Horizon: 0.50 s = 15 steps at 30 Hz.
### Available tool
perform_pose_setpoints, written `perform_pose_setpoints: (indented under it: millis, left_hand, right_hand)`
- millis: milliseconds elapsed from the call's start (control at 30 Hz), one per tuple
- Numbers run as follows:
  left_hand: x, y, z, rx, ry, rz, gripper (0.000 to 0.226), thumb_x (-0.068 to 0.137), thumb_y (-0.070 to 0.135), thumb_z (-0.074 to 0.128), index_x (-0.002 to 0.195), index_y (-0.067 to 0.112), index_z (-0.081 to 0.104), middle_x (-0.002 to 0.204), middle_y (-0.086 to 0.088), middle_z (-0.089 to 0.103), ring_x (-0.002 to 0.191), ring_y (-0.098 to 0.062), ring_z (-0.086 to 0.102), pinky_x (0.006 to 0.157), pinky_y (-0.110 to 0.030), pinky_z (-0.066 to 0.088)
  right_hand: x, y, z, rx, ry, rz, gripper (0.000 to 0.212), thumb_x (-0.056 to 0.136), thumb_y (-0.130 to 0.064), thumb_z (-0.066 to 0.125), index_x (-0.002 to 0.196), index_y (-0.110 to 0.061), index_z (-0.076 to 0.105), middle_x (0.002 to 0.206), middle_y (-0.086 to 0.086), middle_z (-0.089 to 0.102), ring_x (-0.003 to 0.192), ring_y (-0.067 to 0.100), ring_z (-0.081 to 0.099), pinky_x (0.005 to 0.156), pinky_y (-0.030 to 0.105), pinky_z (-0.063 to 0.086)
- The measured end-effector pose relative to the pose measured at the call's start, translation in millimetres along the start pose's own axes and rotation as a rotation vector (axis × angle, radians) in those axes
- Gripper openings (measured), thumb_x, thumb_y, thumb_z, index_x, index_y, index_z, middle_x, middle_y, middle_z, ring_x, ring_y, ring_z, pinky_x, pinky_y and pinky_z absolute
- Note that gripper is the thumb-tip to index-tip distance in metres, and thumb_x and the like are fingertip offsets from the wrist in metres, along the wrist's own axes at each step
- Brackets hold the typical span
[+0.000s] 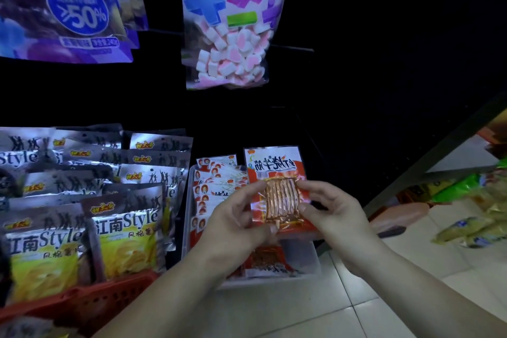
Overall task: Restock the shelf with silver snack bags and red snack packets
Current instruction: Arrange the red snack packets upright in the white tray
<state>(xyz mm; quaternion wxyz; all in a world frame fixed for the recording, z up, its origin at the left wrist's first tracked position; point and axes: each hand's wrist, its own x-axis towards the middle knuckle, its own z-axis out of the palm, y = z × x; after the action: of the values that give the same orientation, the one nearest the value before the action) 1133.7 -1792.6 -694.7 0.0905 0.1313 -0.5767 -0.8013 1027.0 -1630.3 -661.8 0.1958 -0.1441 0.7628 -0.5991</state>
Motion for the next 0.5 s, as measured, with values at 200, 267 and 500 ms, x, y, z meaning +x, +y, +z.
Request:
perform_pose_setpoints:
  millis: [200,267,500]
  left_hand:
    - [-5.3,-16.8,4.0,0.727,0.067,0.532,0.036,0.086,-0.006,0.066,0.095,0.029,0.066,0.134,0.029,0.051,0.125,0.009,0.051,0.097,-0.01,0.044]
    - [-8.1,-32.3,5.1,0.923,-0.048,0.632,0.024,0.082,-0.001,0.061,0.085,0.023,0.06,0.149,0.02,0.041,0.13,-0.004,0.049,0.101,-0.017,0.041]
    - [-16.4,-43.5,8.3,0.633,0.018,0.39,0.018,0.092,0.032,0.07,0.103,0.037,0.057,0.144,0.025,0.052,0.109,0.0,0.064,0.089,-0.032,0.055]
  right_hand:
    - [4.3,-9.0,-1.7,0.057,0.092,-0.07,0.02,0.091,-0.029,0.072,0.111,-0.033,0.074,0.102,-0.005,0.076,0.095,0.015,0.074,0.078,0.043,0.064]
    - [2.8,-13.3,6.4,0.176,-0.01,-0.019,0.037,0.089,-0.03,0.072,0.126,-0.032,0.066,0.105,-0.001,0.077,0.101,0.018,0.074,0.078,0.042,0.063]
    - [4.7,-1.4,-0.6,0.018,0.062,-0.024,0.061,0.095,0.017,0.055,0.127,-0.035,0.059,0.109,0.003,0.077,0.105,0.024,0.073,0.088,0.049,0.06]
